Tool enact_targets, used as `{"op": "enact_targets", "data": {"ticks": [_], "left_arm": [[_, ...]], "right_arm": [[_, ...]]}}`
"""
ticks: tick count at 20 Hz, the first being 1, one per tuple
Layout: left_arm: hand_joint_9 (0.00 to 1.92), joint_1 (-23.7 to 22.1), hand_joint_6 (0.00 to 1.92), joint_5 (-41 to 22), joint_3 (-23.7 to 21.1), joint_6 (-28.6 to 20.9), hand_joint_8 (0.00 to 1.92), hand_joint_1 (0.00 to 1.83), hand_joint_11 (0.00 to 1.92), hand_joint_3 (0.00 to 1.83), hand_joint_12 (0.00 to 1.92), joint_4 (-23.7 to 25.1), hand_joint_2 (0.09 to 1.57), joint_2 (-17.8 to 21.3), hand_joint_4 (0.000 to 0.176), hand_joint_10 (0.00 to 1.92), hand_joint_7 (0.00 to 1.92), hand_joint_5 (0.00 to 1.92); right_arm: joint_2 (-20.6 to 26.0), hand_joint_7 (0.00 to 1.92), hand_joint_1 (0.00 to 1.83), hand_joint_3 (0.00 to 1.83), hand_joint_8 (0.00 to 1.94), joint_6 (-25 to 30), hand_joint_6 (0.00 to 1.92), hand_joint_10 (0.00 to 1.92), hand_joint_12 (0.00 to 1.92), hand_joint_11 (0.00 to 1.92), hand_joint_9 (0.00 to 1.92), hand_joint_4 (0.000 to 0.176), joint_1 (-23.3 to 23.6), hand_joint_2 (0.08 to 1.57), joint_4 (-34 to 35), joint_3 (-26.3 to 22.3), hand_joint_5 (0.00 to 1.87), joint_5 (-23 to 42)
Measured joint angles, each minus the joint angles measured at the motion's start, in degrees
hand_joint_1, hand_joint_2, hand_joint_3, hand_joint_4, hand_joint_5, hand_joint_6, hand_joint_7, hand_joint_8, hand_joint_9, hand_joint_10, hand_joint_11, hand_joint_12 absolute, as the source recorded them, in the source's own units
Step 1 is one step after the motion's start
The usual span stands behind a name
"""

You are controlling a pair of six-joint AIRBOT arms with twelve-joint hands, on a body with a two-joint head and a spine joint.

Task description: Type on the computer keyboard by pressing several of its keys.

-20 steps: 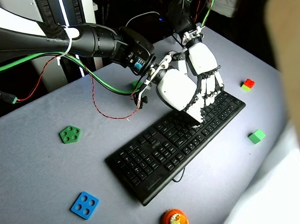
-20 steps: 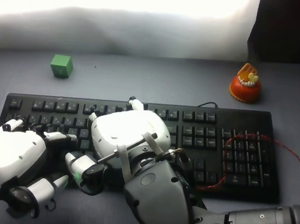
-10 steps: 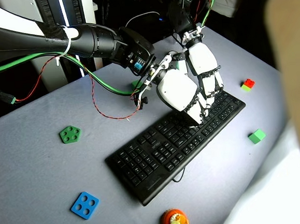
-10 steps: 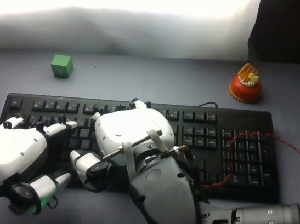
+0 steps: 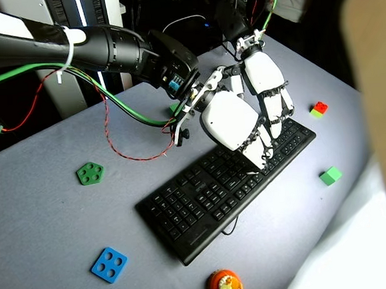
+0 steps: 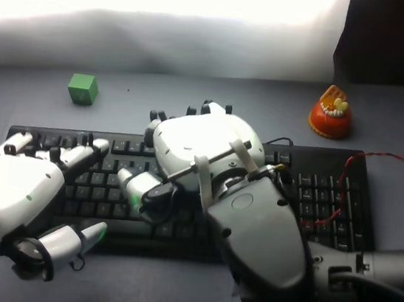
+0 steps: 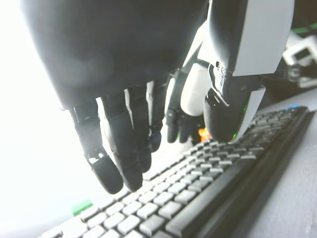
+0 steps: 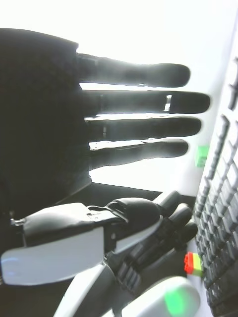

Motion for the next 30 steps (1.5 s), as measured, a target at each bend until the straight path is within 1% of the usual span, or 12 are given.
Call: {"op": "enact_targets", "data": {"ticks": [4,10,12,15,17,18,20,22,24,27,29,30], "left_arm": [[0.45,0.04,0.01,-2.03,0.94,0.76,0.00,0.34,0.00,0.00,1.27,0.31,1.28,-4.33,0.025,0.01,0.39,0.24],[0.44,-0.68,0.01,-3.17,4.63,1.88,0.00,0.40,0.00,0.00,1.27,0.00,1.28,-7.54,0.028,0.00,0.38,0.25],[0.45,-0.52,0.00,-3.19,5.55,1.90,0.00,0.49,0.00,0.00,1.28,0.02,1.27,-8.41,0.019,0.00,0.39,0.24],[0.40,-0.42,0.00,-3.26,6.97,1.97,0.00,0.77,0.00,0.00,1.23,0.15,1.25,-8.96,0.022,0.00,0.30,0.17],[0.44,-0.42,0.02,-3.37,7.32,1.97,0.01,1.22,0.00,0.00,1.22,-0.11,1.15,-9.27,0.023,0.02,0.32,0.20],[0.45,-0.42,0.02,-3.37,7.32,1.97,0.01,1.32,0.00,0.00,1.25,0.00,1.12,-9.27,0.028,0.02,0.33,0.22],[0.42,-0.42,0.01,-3.87,7.76,1.95,0.00,1.50,0.00,0.00,1.20,0.81,1.08,-9.53,0.037,0.01,0.27,0.19],[0.38,-0.42,0.00,-4.28,7.80,1.99,0.00,1.59,0.00,0.00,1.23,1.20,1.08,-9.60,0.028,0.00,0.26,0.19],[0.35,-0.42,0.00,-4.31,7.80,2.16,0.00,1.64,0.00,0.00,1.21,0.90,1.11,-9.62,0.031,0.00,0.23,0.17],[0.32,-0.42,0.00,-4.44,7.91,2.43,0.00,1.46,0.00,0.00,1.20,0.35,1.13,-9.62,0.034,0.01,0.22,0.16],[0.36,-0.42,0.00,-4.68,7.91,2.38,0.02,0.87,0.00,0.02,1.22,0.44,1.17,-9.62,0.034,0.02,0.27,0.15],[0.37,-0.42,0.00,-4.74,7.93,2.38,0.02,0.70,0.00,0.04,1.22,0.42,1.21,-9.62,0.035,0.03,0.28,0.15]], "right_arm": [[0.81,0.64,0.28,0.00,0.01,-0.79,0.24,0.55,1.56,0.11,0.52,0.000,0.79,1.31,0.24,-2.08,0.43,-0.57],[0.96,0.63,0.28,0.00,0.00,-0.94,0.23,0.56,1.56,0.12,0.52,0.000,1.44,1.30,0.20,-2.12,0.43,-0.35],[0.96,0.64,0.29,0.00,0.00,-0.94,0.23,0.58,1.57,0.11,0.50,0.000,1.57,1.30,0.46,-2.23,0.43,-0.35],[0.96,0.64,0.27,0.00,0.00,-0.96,0.23,0.59,1.55,0.12,0.50,0.000,1.60,1.31,0.46,-2.23,0.43,-0.37],[0.96,0.63,0.28,0.00,0.00,-0.96,0.22,0.58,1.55,0.12,0.49,0.000,1.60,1.31,0.44,-2.23,0.43,-0.39],[0.96,0.64,0.27,0.00,0.00,-0.96,0.23,0.59,1.55,0.12,0.50,0.000,1.60,1.31,0.46,-2.23,0.43,-0.37],[0.96,0.65,0.29,0.00,0.00,-0.94,0.23,0.58,1.54,0.13,0.52,0.000,1.60,1.30,0.46,-2.23,0.44,-0.37],[0.96,0.65,0.30,0.00,0.00,-0.94,0.23,0.57,1.54,0.13,0.51,0.000,1.60,1.30,0.46,-2.23,0.45,-0.37],[0.96,0.65,0.30,0.00,0.00,-0.92,0.23,0.57,1.54,0.13,0.51,0.000,1.60,1.30,0.46,-2.23,0.45,-0.37],[0.96,0.63,0.30,0.00,0.00,-0.94,0.22,0.58,1.54,0.12,0.50,0.000,1.60,1.31,0.44,-2.23,0.45,-0.37],[1.03,0.63,0.31,0.00,0.00,-0.94,0.22,0.58,1.54,0.12,0.50,0.000,1.60,1.30,0.46,-2.25,0.46,-0.37],[1.09,0.65,0.31,0.00,0.01,-0.94,0.22,0.58,1.54,0.12,0.50,0.000,1.60,1.30,0.46,-2.25,0.46,-0.39]]}}
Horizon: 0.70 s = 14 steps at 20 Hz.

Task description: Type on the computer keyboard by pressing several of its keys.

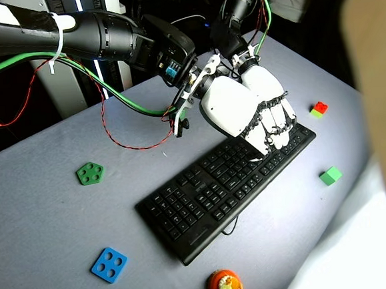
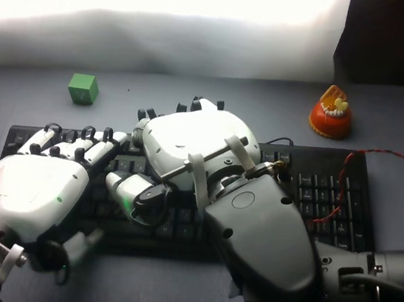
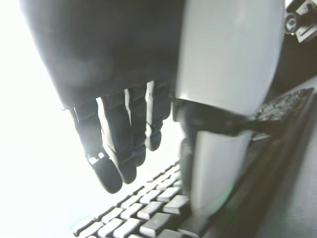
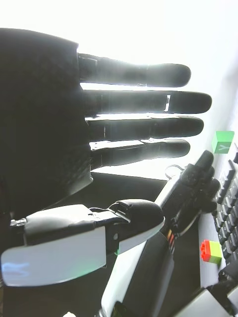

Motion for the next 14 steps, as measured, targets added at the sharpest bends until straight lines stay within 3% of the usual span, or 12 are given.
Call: {"op": "enact_targets", "data": {"ticks": [4,5,7,11,13,14], "left_arm": [[0.38,0.00,0.01,1.70,-0.20,0.00,0.02,0.12,0.00,0.02,1.25,-0.15,1.27,0.72,0.041,0.02,0.35,0.19],[0.40,0.00,0.01,1.95,-0.26,0.00,0.02,0.07,0.00,0.01,1.26,-0.11,1.28,1.42,0.035,0.03,0.37,0.21],[0.40,0.00,0.01,2.21,-0.52,-0.02,0.02,0.01,0.00,0.01,1.26,-0.17,1.27,2.60,0.042,0.03,0.38,0.21],[0.39,-0.48,0.01,4.02,-1.84,-0.09,0.01,0.00,0.00,0.01,1.19,-0.24,1.27,5.18,0.038,0.02,0.38,0.22],[0.42,-1.75,0.02,5.77,-2.60,-0.26,0.01,0.00,0.00,0.01,1.22,-0.17,1.30,7.04,0.018,0.03,0.41,0.26],[0.46,-2.64,0.03,6.97,-3.23,0.24,0.02,0.00,0.00,0.01,1.26,-0.26,1.30,8.46,0.000,0.04,0.45,0.32]], "right_arm": [[0.72,0.62,0.28,0.00,0.00,-0.02,0.21,0.59,1.55,0.10,0.49,0.000,0.00,1.31,-0.02,-0.52,0.44,0.02],[1.46,0.62,0.28,0.00,0.00,-0.02,0.21,0.59,1.56,0.10,0.49,0.000,0.00,1.31,-0.02,-1.29,0.44,0.04],[2.82,0.63,0.30,0.00,0.00,-0.26,0.21,0.59,1.56,0.10,0.49,0.000,0.00,1.30,-0.02,-2.51,0.45,0.07],[7.34,0.63,0.24,0.00,0.01,-0.94,0.21,0.60,1.57,0.12,0.50,0.000,0.15,1.31,0.07,-6.32,0.46,0.87],[10.49,0.65,0.05,0.01,0.01,-2.03,0.21,0.61,1.57,0.13,0.52,0.000,0.72,1.32,-0.15,-9.01,0.47,1.73],[12.61,0.68,0.01,0.00,0.02,-2.49,0.23,0.65,1.58,0.12,0.52,0.000,0.81,1.32,-1.79,-10.67,0.49,1.88]]}}
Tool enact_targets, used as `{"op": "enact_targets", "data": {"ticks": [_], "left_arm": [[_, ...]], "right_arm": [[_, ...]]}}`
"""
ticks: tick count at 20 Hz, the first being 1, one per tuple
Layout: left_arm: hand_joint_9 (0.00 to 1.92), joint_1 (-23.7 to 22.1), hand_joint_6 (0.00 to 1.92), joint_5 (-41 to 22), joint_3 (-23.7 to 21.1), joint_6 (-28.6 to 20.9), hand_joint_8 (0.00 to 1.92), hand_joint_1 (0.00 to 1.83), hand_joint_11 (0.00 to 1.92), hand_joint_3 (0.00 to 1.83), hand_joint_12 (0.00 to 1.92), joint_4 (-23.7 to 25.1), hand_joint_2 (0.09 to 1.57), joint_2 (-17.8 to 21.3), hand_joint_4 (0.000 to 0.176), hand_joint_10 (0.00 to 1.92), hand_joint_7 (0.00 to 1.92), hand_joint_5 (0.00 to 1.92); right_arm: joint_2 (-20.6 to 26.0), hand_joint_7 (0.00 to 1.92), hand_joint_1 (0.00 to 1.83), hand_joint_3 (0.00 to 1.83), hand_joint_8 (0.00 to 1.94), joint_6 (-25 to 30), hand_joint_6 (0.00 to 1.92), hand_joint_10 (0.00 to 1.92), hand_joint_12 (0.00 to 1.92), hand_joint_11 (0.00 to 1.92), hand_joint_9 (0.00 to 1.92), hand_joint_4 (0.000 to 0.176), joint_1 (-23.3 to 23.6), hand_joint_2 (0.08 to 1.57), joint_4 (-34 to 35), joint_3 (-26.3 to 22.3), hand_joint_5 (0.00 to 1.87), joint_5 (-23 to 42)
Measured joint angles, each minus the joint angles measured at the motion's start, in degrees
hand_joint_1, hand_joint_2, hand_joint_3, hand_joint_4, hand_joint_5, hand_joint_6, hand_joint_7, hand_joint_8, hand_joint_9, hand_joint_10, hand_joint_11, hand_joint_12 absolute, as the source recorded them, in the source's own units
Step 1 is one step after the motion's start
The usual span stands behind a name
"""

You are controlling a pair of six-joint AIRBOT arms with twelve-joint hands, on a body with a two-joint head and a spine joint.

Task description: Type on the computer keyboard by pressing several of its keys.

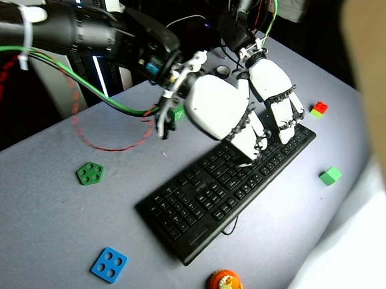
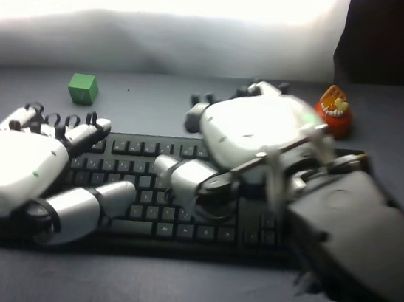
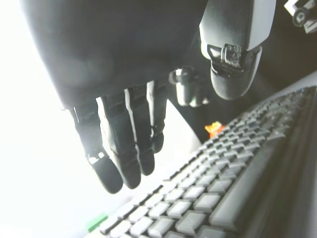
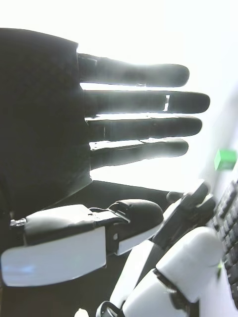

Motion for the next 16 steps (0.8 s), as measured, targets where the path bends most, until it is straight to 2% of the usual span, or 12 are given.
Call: {"op": "enact_targets", "data": {"ticks": [2,4,5,6,7,8,9,10,11,13,14,16], "left_arm": [[0.55,-1.16,0.06,1.86,-1.16,1.27,0.04,0.00,0.00,0.00,1.31,-0.68,1.32,2.21,0.000,0.07,0.59,0.46],[0.73,-1.77,0.06,3.41,-2.71,2.38,0.06,0.00,0.06,0.00,1.40,-2.97,1.33,3.98,0.000,0.16,0.82,0.64],[0.77,-1.97,0.06,4.66,-3.45,2.84,0.12,0.05,0.14,0.00,1.48,-3.96,1.35,5.14,0.000,0.46,0.95,0.77],[0.74,-2.16,0.12,5.64,-3.82,2.93,0.50,0.07,0.25,0.00,1.65,-3.91,1.37,6.03,0.000,0.96,0.95,0.88],[0.75,-2.84,0.35,6.62,-4.33,3.19,0.88,0.07,0.34,0.00,1.77,-4.17,1.38,6.91,0.000,1.25,0.92,0.92],[0.79,-3.76,1.01,7.43,-5.09,3.58,1.29,0.06,0.45,0.01,1.89,-4.00,1.41,8.09,0.000,1.56,0.94,0.91],[0.96,-4.44,1.33,8.31,-5.64,3.63,1.52,0.09,0.65,0.01,1.91,-3.50,1.44,8.92,0.000,1.81,1.11,1.01],[1.15,-4.90,1.53,8.85,-6.01,3.63,1.63,0.08,0.88,0.01,1.92,-3.15,1.47,9.60,0.000,1.89,1.27,1.13],[1.24,-5.38,1.63,9.46,-6.62,3.63,1.68,0.08,0.96,0.00,1.92,-3.21,1.48,10.47,0.000,1.92,1.34,1.18],[1.25,-5.66,1.70,10.71,-7.63,3.65,1.72,0.15,1.01,0.00,1.92,-3.39,1.49,11.85,0.000,1.92,1.35,1.16],[1.23,-6.01,1.67,11.30,-7.91,3.63,1.73,0.28,0.97,0.00,1.92,-3.72,1.48,12.31,0.000,1.92,1.31,1.13],[1.21,-6.01,1.69,11.52,-8.57,3.65,1.74,0.28,0.96,0.00,1.92,-3.54,1.49,13.25,0.000,1.92,1.29,1.11]], "right_arm": [[3.06,0.87,0.02,0.00,0.09,-0.39,0.44,0.84,1.60,0.20,0.62,0.000,0.00,1.31,-1.99,-2.47,0.59,0.15],[5.20,1.02,0.03,0.00,0.35,-0.87,0.74,1.13,1.76,0.49,0.79,0.000,-0.02,1.30,-1.68,-3.85,0.73,0.50],[6.21,1.02,0.05,0.00,0.71,-1.70,0.88,1.30,1.84,0.59,0.83,0.000,-0.02,1.30,-1.31,-4.57,0.81,0.76],[6.71,1.07,0.01,0.00,0.85,-2.34,0.88,1.37,1.88,0.64,0.91,0.000,0.00,1.31,-1.22,-4.90,0.89,0.83],[7.15,1.10,0.00,0.00,0.90,-3.04,0.89,1.40,1.91,0.67,0.95,0.000,0.00,1.32,-1.22,-5.20,0.92,1.03],[7.63,1.21,0.04,0.00,1.02,-3.39,0.90,1.54,1.92,0.80,1.07,0.000,0.00,1.33,-1.25,-5.66,0.99,1.09],[7.87,1.29,0.05,0.01,1.17,-3.39,0.95,1.67,1.92,0.92,1.17,0.000,-0.04,1.35,-1.27,-6.01,1.07,1.09],[7.98,1.33,0.07,0.01,1.27,-3.39,1.04,1.73,1.92,0.97,1.22,0.000,-0.04,1.37,-1.42,-6.14,1.14,1.05],[8.02,1.35,0.08,0.01,1.30,-3.39,1.15,1.74,1.92,0.98,1.22,0.000,-0.31,1.38,-1.64,-6.19,1.17,1.05],[8.17,1.33,0.10,0.01,1.48,-3.39,1.41,1.83,1.92,1.03,1.22,0.000,-0.48,1.42,-1.14,-6.16,1.17,0.98],[8.33,1.32,0.10,0.01,1.48,-3.37,1.49,1.82,1.92,1.05,1.23,0.000,-0.46,1.45,-1.33,-6.19,1.13,0.92],[8.37,1.30,0.13,0.01,1.49,-3.34,1.49,1.83,1.92,1.05,1.22,0.000,-0.76,1.46,-2.80,-6.16,1.10,1.07]]}}
